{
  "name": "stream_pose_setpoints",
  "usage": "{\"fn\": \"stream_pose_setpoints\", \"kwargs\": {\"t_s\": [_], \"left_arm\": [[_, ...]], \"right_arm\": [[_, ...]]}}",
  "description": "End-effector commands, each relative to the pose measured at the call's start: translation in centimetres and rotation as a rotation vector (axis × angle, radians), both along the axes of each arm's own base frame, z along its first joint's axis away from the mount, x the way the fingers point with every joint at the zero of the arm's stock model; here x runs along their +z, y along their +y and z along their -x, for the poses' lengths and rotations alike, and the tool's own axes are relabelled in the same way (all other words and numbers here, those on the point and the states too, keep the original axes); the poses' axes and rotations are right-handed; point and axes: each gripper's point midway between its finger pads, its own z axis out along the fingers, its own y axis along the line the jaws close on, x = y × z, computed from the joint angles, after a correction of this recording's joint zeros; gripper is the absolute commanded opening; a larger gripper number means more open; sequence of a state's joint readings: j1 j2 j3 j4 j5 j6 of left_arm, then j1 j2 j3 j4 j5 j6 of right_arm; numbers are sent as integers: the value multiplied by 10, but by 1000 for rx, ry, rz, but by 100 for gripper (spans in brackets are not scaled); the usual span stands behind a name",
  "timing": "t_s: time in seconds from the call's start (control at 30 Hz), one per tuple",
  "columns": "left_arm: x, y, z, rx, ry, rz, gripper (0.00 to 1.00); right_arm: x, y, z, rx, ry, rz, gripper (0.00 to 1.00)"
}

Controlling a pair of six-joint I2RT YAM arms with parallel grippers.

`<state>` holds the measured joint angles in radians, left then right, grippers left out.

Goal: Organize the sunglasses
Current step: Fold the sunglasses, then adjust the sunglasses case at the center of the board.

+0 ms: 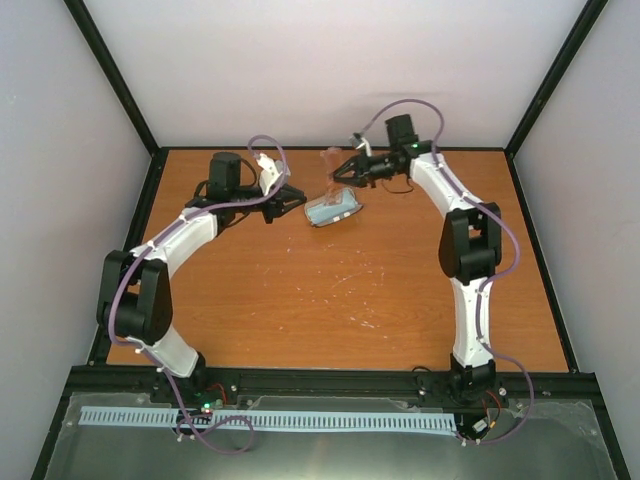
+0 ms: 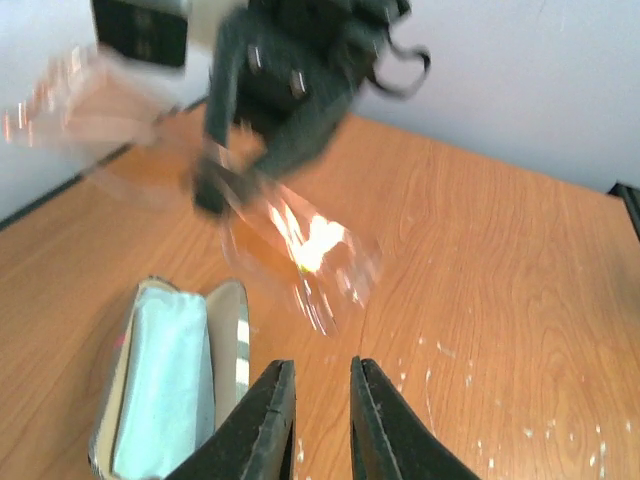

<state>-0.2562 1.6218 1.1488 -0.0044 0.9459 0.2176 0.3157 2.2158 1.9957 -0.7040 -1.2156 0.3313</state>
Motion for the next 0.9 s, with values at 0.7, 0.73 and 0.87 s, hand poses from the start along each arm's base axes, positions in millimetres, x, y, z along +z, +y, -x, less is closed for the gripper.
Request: {"fn": "stream_pose_setpoints", "kwargs": {"t_s": [0.7, 0.73, 0.87], "left_arm": [[-107, -74, 6, -224, 198, -365, 12], [-113, -75, 6, -223, 213, -372, 12], [-136, -77, -3, -192, 253, -397, 11]], "right_arm": [[-33, -104, -99, -351, -185, 225, 3], [-34, -107, -101, -359, -186, 226, 3], [-35, -115, -107, -385, -197, 242, 3]]}}
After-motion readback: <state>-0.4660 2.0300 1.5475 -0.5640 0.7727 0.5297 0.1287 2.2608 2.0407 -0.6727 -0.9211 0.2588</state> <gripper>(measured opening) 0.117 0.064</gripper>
